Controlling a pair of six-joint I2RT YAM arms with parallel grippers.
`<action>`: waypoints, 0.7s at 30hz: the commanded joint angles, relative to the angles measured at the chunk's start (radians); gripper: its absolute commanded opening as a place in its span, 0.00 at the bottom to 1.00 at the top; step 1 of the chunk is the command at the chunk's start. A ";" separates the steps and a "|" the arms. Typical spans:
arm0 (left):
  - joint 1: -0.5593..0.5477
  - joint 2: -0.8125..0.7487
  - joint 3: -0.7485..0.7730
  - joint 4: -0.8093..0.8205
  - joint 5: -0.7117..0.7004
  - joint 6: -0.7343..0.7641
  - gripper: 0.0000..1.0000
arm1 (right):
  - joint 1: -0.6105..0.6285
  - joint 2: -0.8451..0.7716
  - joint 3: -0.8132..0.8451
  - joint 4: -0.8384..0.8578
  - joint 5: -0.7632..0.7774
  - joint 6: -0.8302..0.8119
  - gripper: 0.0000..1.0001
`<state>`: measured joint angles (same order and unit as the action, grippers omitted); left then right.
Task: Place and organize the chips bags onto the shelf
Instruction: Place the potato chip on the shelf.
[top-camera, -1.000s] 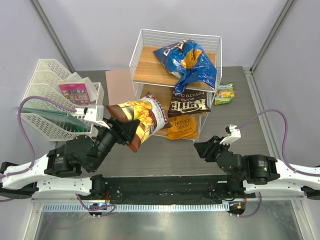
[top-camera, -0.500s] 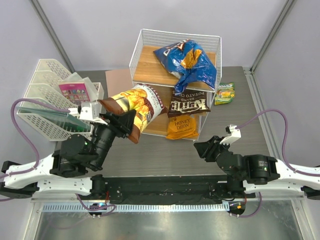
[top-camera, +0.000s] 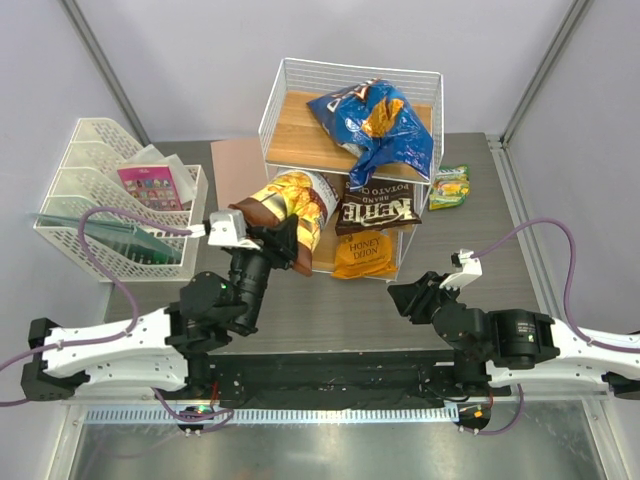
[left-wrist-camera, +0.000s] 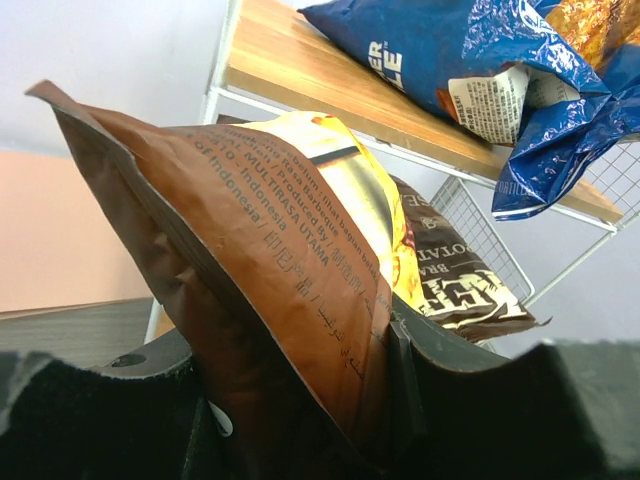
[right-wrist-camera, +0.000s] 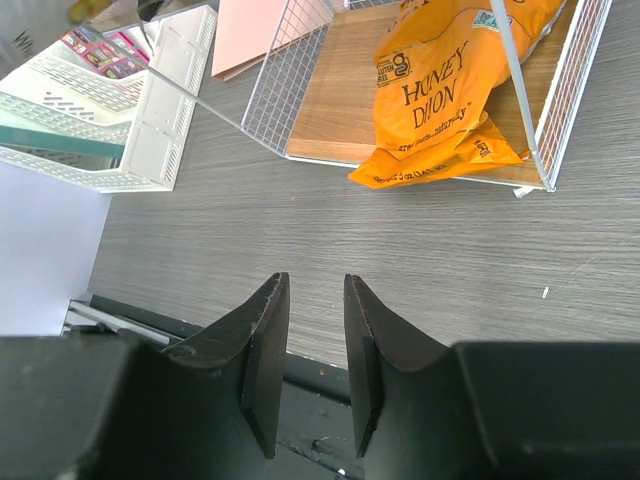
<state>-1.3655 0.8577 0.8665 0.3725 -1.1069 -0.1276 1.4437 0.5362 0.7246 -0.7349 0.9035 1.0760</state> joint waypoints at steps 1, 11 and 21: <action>0.008 0.095 -0.006 0.184 -0.033 0.008 0.00 | 0.003 -0.010 0.001 0.020 0.037 0.013 0.34; 0.008 0.277 -0.040 0.321 -0.244 -0.013 0.00 | 0.001 0.015 0.007 0.040 0.025 -0.011 0.34; 0.037 0.388 -0.035 0.218 -0.370 -0.237 0.00 | 0.003 0.001 0.006 0.045 0.009 -0.021 0.34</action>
<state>-1.3567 1.2011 0.8337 0.6868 -1.3464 -0.2745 1.4437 0.5430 0.7238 -0.7265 0.8955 1.0637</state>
